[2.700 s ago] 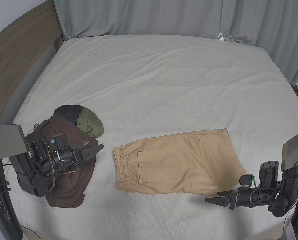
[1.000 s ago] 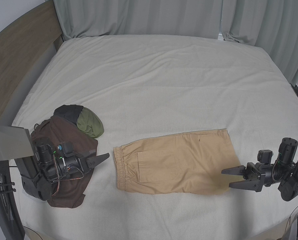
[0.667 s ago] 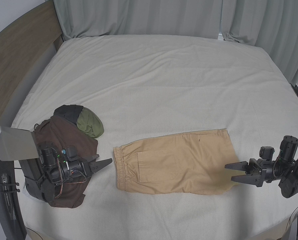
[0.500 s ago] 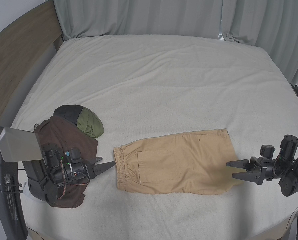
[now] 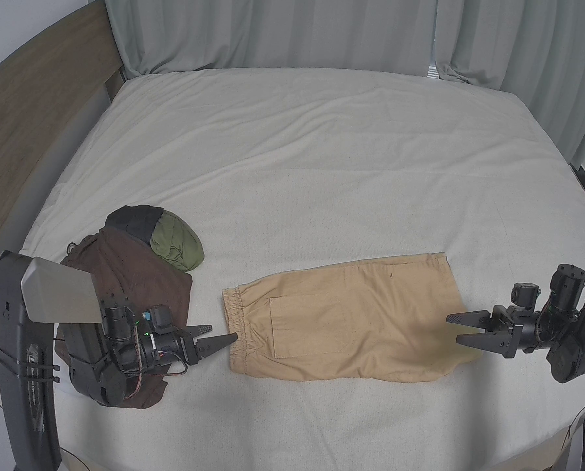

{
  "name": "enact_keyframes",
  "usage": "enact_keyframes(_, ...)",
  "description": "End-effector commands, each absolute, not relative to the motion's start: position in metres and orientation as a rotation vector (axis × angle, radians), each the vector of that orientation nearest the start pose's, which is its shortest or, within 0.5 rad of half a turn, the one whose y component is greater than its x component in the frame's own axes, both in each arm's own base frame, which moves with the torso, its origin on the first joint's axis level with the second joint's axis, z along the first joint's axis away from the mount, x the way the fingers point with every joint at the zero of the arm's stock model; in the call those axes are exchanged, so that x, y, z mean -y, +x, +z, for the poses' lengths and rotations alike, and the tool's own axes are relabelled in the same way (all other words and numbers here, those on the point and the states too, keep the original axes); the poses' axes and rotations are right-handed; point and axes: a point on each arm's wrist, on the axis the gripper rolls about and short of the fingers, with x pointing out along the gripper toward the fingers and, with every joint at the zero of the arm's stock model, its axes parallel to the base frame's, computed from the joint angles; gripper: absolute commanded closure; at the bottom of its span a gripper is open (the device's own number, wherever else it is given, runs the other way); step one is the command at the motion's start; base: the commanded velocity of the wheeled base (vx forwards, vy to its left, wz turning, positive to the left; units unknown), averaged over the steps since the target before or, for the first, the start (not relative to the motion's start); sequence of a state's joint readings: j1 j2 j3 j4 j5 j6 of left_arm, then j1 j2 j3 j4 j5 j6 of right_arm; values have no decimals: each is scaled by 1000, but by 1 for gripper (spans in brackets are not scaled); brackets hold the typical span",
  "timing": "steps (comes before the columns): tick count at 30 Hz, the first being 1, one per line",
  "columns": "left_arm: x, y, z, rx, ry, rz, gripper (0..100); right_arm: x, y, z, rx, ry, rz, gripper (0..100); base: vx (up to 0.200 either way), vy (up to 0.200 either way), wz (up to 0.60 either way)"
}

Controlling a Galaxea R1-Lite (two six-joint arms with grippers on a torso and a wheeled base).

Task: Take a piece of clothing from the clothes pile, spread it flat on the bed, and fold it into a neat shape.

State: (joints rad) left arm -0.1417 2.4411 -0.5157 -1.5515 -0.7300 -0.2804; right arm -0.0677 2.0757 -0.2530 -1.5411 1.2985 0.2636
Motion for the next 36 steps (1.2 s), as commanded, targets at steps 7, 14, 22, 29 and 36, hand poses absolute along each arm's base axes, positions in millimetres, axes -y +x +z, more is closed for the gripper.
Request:
enact_keyframes(7,71,332,-59,-539,-395,-812,0,-4,258,49,-398,422,1186,0,0,0,0)
enact_keyframes(14,91,344,-59,-539,-458,-847,0,-5,257,49,-397,415,1192,0,0,0,0)
enact_keyframes(22,110,365,-77,-497,-452,-804,0,-6,258,47,-404,419,1194,0,0,0,0)
enact_keyframes(29,115,367,-78,-500,-482,-775,0,-6,258,46,-405,420,1193,0,0,0,0)
enact_keyframes(36,114,366,-79,-503,-484,-771,0,-5,258,46,-405,420,1192,0,0,0,0)
